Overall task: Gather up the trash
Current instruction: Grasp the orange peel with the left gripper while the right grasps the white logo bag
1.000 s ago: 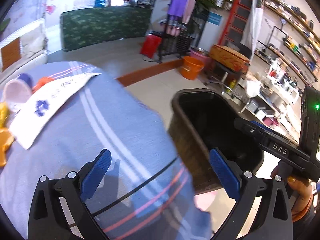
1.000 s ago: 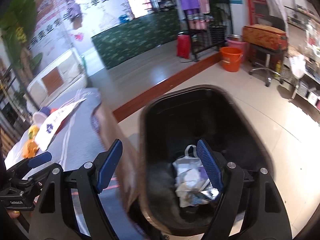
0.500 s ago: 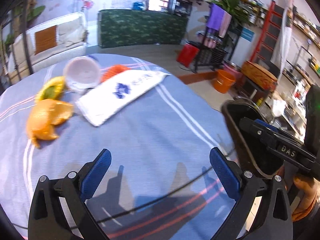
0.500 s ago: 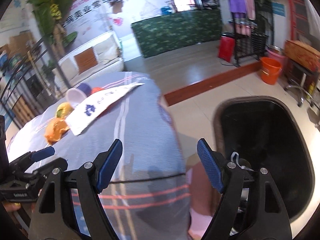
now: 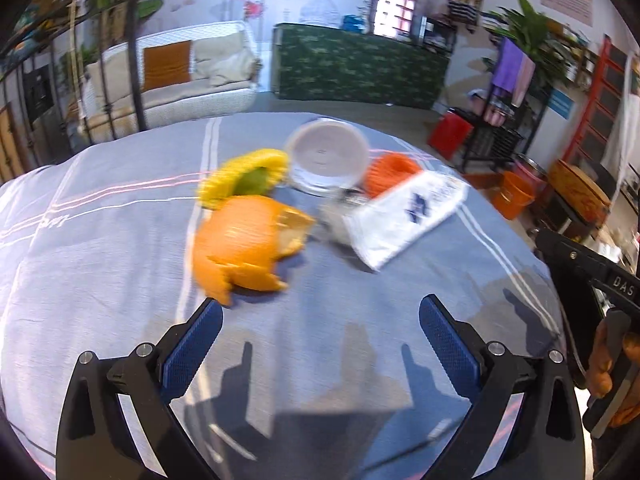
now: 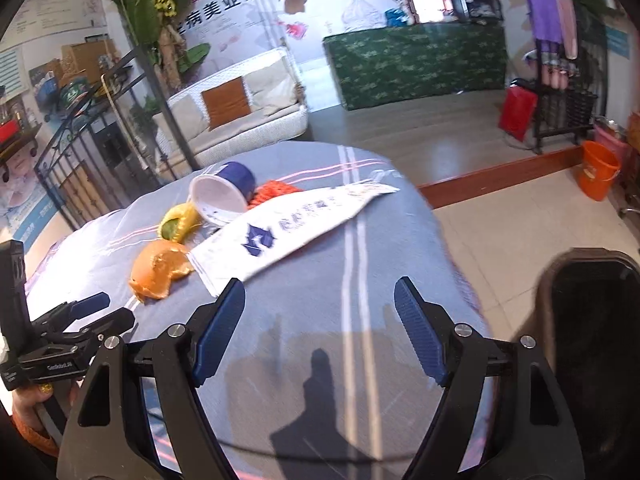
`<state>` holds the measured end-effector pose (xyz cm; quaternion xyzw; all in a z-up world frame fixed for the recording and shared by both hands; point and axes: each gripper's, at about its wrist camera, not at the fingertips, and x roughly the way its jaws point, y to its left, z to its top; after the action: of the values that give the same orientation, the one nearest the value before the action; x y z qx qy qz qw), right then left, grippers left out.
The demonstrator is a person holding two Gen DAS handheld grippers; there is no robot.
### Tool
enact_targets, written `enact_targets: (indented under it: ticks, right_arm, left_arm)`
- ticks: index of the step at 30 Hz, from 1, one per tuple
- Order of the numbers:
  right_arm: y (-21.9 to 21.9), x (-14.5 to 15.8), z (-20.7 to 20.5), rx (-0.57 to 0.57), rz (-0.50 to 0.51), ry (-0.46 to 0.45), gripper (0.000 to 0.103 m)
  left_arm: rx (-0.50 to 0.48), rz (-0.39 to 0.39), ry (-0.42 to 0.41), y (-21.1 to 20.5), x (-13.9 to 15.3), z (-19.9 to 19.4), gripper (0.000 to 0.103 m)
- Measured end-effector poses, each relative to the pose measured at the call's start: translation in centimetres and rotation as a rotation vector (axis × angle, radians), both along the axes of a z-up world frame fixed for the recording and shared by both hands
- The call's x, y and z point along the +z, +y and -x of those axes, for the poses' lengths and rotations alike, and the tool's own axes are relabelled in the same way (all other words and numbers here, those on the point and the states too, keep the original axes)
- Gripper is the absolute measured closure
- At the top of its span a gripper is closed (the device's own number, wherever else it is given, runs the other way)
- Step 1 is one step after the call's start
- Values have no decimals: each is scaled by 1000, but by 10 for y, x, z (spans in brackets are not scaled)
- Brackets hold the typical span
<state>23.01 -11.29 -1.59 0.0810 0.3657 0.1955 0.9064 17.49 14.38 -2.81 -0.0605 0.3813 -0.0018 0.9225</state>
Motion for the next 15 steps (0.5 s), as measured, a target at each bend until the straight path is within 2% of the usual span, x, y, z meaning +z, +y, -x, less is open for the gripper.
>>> enact_targets:
  ticks: [7, 15]
  right_arm:
    - [32, -8, -39, 30, -27, 66, 26]
    - [43, -26, -84, -10, -56, 135, 26]
  left_arm:
    - [57, 5, 7, 44, -5, -21, 6]
    - [56, 37, 88, 71, -24, -58, 6]
